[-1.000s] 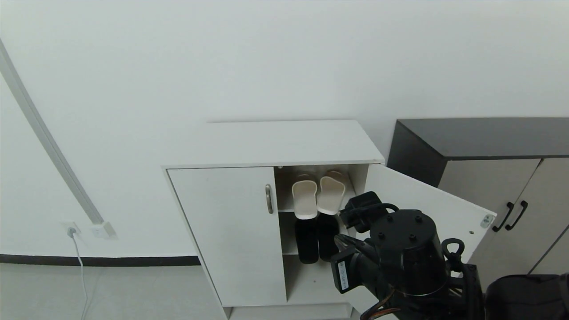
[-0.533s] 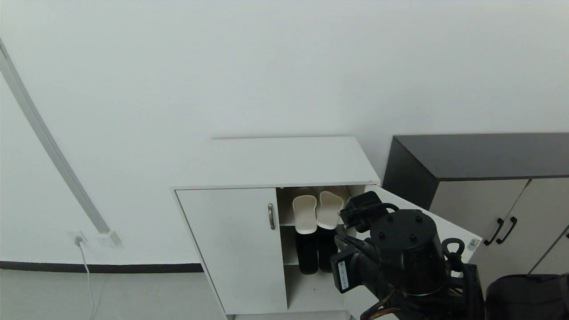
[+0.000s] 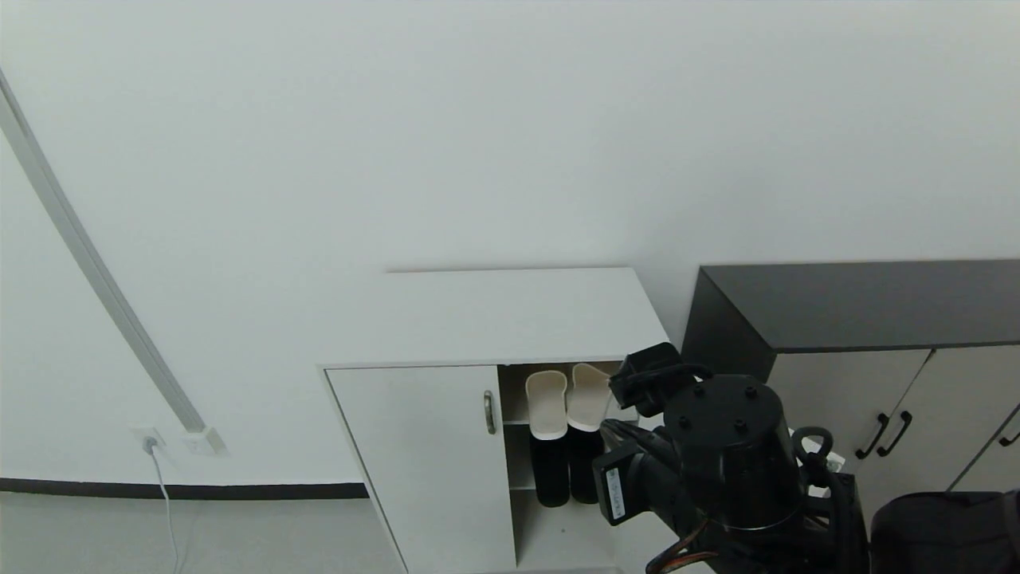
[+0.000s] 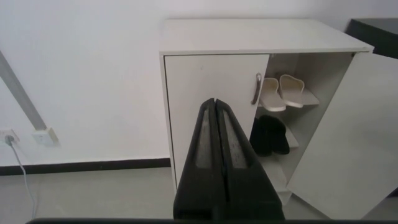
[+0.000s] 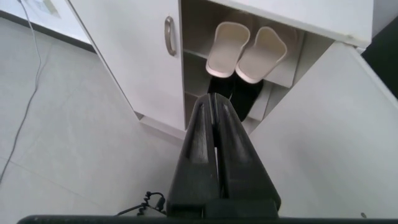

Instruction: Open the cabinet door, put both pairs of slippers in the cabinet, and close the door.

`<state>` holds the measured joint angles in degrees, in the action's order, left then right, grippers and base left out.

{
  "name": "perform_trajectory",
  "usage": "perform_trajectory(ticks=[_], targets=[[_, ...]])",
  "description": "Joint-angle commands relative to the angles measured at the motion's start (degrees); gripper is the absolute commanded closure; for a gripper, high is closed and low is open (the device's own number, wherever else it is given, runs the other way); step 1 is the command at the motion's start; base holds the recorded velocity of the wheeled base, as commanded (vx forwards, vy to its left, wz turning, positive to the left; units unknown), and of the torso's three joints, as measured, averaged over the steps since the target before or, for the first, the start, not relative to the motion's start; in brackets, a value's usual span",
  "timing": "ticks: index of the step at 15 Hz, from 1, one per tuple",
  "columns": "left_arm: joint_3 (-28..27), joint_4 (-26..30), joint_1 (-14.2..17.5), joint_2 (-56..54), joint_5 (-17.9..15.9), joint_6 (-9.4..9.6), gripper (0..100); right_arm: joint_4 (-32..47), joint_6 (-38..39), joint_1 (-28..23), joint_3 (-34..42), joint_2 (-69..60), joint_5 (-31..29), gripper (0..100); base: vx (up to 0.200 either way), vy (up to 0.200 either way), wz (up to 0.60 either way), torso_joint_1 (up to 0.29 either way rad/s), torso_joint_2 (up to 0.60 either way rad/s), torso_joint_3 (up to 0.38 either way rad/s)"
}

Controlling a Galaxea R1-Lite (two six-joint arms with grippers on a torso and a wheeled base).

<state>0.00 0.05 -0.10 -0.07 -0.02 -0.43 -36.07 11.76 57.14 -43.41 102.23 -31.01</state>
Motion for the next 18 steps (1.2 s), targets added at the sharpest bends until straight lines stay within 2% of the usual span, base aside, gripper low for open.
perform_trajectory(ticks=[1, 6, 12, 18], targets=[[0.00, 0.04, 0.01, 0.07, -0.06, -0.01, 100, -0.05, 0.01, -0.10, -0.01, 0.07, -0.01, 100, 0.000, 0.000, 0.00, 0.163, -0.36, -0.207], [0.00, 0.04, 0.01, 0.07, 0.02, -0.01, 100, -0.05, 0.01, -0.98, -0.01, 0.69, 0.16, 100, 0.000, 0.000, 0.00, 0.154, -0.33, -0.172], [0.00, -0.05, 0.01, 0.07, -0.06, -0.01, 100, -0.05, 0.01, -1.33, -0.01, 0.87, 0.25, 100, 0.000, 0.000, 0.00, 0.004, -0.01, -0.005], [0.00, -0.05, 0.01, 0.07, 0.02, -0.01, 100, -0.05, -0.07, -1.50, -0.01, 0.95, 0.25, 100, 0.000, 0.000, -0.60, 0.004, 0.00, -0.003]])
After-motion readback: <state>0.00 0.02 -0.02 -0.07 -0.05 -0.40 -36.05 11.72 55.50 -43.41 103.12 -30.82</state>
